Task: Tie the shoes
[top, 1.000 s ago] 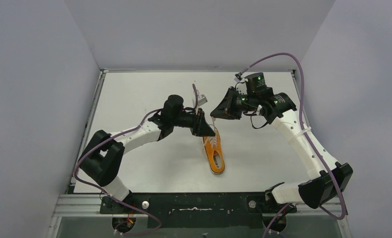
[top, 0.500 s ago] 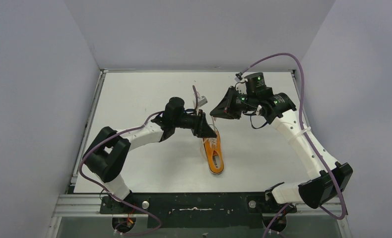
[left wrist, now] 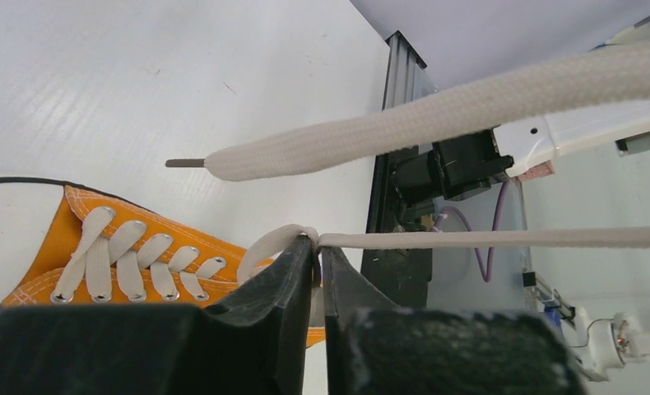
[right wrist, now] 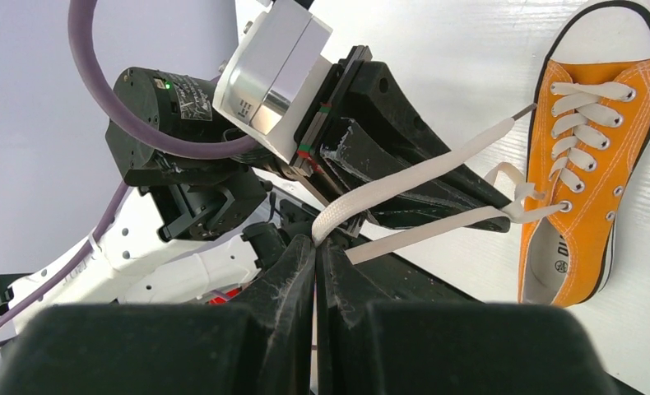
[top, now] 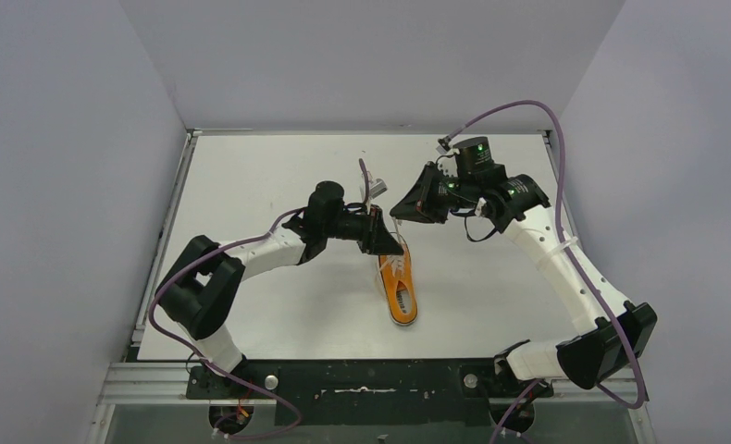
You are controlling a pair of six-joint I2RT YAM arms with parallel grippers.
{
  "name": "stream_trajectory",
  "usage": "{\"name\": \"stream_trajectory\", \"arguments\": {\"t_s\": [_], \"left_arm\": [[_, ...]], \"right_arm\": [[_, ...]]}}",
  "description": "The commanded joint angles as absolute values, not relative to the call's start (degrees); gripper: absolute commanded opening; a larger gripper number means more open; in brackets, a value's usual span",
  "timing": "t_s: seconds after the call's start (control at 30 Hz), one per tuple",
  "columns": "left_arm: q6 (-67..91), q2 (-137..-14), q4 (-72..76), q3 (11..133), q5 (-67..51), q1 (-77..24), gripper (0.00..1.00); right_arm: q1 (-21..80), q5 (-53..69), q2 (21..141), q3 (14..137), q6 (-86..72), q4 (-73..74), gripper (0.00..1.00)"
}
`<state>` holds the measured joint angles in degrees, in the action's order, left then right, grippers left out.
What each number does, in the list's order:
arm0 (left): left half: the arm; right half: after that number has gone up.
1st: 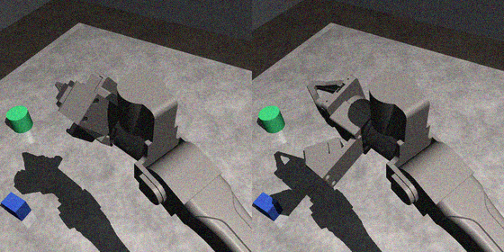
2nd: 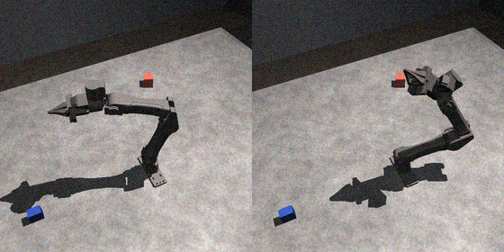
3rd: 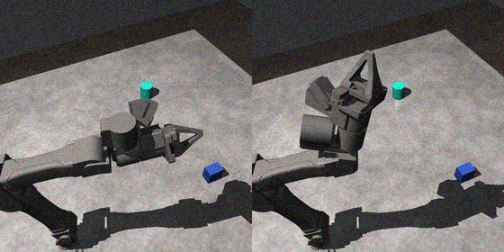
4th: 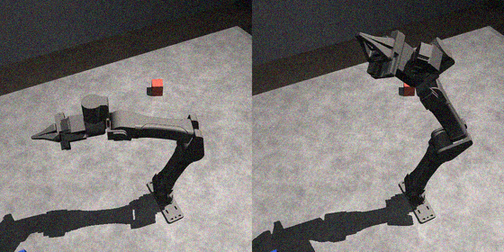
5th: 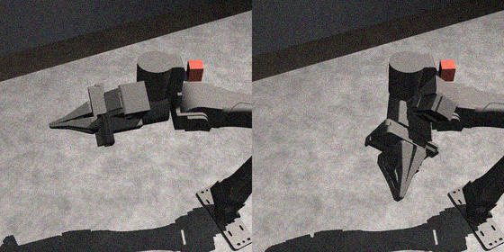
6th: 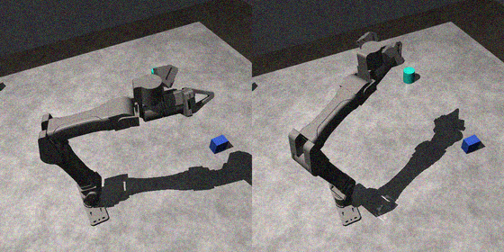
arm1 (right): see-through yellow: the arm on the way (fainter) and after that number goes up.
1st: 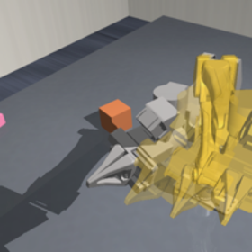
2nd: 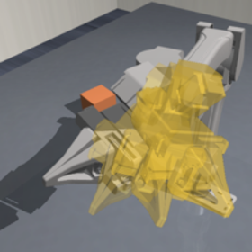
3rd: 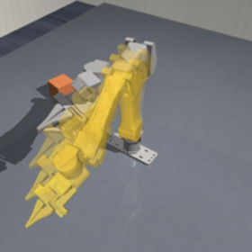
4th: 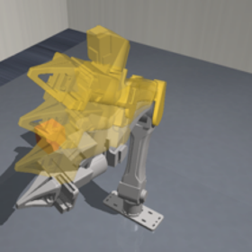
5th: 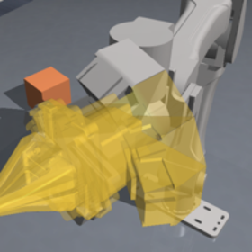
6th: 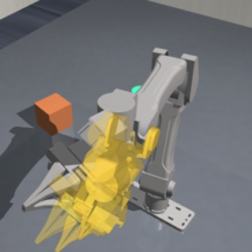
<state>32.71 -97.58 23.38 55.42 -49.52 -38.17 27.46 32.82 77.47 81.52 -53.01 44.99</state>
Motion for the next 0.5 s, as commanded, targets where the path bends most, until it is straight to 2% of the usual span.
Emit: {"name": "stream_trajectory", "arguments": {"t_s": [0.0, 0.2, 0.47], "left_arm": [[32.6, -97.7, 26.7, 57.6, -49.7, -38.4, 0.02], [30.8, -95.5, 25.1, 55.1, -48.0, -38.4, 0.0], [30.8, -92.3, 25.6, 51.9, -46.4, -38.3, 0.0]], "right_arm": [[27.8, 32.3, 75.7, 81.4, -53.7, 40.2, 0.0], [26.4, 28.4, 77.3, 81.6, -48.6, 41.2, 0.0], [28.1, 27.9, 88.4, 81.8, -44.2, 31.2, 0.0]]}}
